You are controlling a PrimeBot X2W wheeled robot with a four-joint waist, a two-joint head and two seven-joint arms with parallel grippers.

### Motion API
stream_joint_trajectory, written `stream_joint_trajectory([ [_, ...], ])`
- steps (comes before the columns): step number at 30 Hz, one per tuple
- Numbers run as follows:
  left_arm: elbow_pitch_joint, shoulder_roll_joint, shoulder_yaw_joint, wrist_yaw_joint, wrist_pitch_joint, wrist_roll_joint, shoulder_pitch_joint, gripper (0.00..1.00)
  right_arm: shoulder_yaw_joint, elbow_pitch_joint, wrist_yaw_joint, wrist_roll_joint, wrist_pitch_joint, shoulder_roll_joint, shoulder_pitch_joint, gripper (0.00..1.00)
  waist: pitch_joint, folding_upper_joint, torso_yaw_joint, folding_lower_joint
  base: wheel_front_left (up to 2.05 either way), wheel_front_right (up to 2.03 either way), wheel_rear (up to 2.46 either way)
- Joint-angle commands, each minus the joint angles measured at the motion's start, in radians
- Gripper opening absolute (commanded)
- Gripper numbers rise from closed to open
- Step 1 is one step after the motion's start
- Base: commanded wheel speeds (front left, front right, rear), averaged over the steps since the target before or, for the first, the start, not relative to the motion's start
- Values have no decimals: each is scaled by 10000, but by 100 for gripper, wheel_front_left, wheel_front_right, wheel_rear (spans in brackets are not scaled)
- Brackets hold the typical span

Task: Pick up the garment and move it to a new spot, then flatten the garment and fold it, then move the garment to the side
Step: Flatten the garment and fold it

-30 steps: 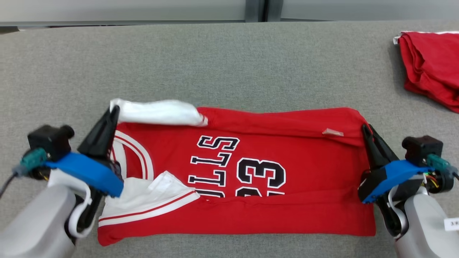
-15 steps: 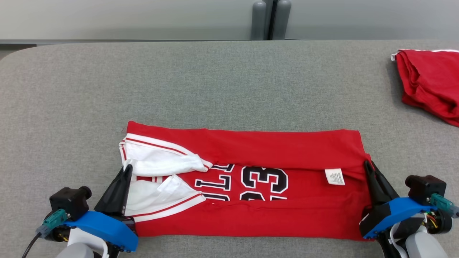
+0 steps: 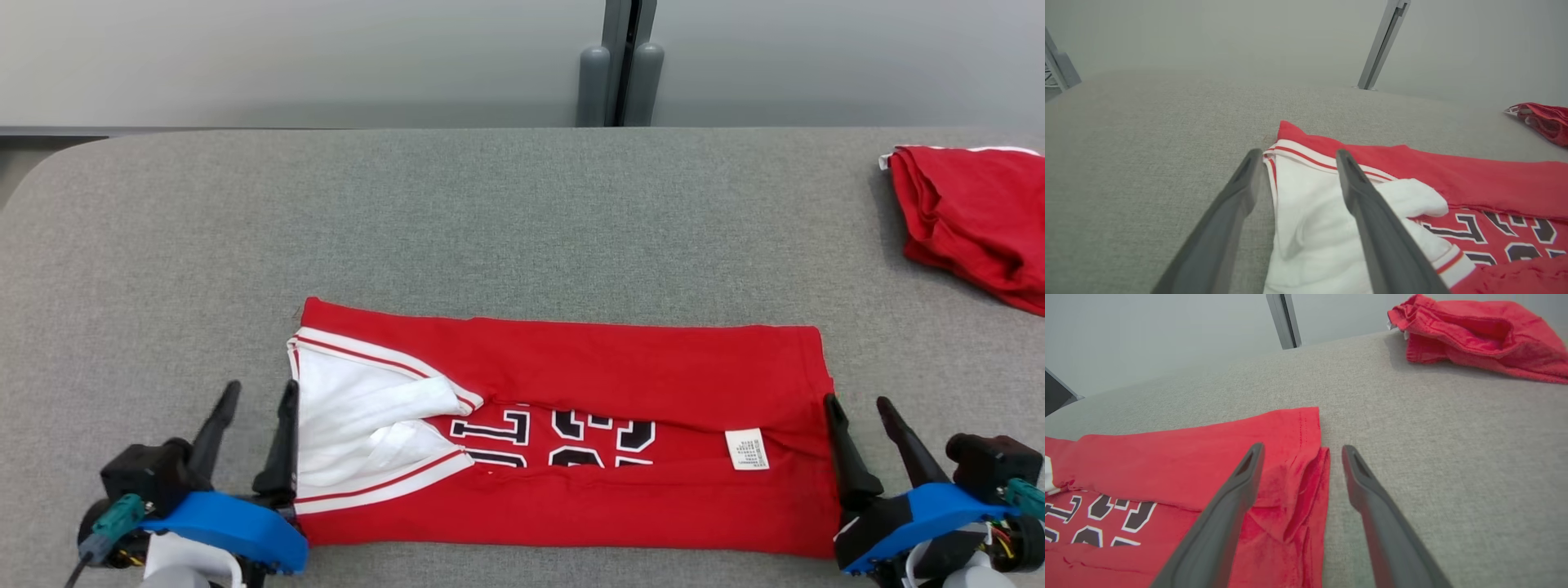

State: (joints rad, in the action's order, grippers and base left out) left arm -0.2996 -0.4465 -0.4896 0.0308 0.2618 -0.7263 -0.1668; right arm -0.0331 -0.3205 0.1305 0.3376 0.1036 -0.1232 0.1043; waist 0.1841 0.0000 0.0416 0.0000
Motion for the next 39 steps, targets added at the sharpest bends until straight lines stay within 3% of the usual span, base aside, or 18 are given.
stream_joint_trajectory([
  [1,189,127,429,39,41,305,121,100,-111,106,6,35,52,-86,-159,100,-49,0,-9,0,0,0,0],
  [7,1059,1001,2495,26,41,1874,676,100,-305,-152,6,-147,-279,-1,210,100,-66,0,22,0,0,0,0],
  [13,1630,2047,4230,-153,37,3823,1169,100,-323,-1306,6,-274,-305,198,736,100,87,0,95,0,0,0,0],
  [15,1584,2489,4826,-352,34,4610,1389,100,-420,-2020,6,-401,-139,277,955,100,115,0,132,0,0,0,0],
  [20,1147,3001,5482,-765,34,5406,1610,100,-206,-3017,6,-479,-121,445,1113,100,79,0,161,0,0,0,0],
  [21,1081,3122,5590,-838,34,5502,1632,100,-92,-3129,7,-422,-74,483,1124,51,65,0,165,0,0,0,0],
  [22,1041,3196,5664,-914,34,5604,1655,100,4,-3182,9,-331,-18,526,1137,38,47,0,171,0,0,0,0],
  [23,1000,3229,5722,-957,34,5721,1684,100,100,-3218,9,-232,47,557,1149,0,33,0,168,0,0,0,0],
  [31,762,3506,6165,-1285,34,6251,1700,100,309,-3530,6,284,609,346,1452,0,-219,0,77,0,0,0,0],
  [39,621,3587,6303,-1421,34,6639,1840,100,-688,-3778,-1,433,739,-979,1307,0,-461,0,-103,0,0,0,0],
])
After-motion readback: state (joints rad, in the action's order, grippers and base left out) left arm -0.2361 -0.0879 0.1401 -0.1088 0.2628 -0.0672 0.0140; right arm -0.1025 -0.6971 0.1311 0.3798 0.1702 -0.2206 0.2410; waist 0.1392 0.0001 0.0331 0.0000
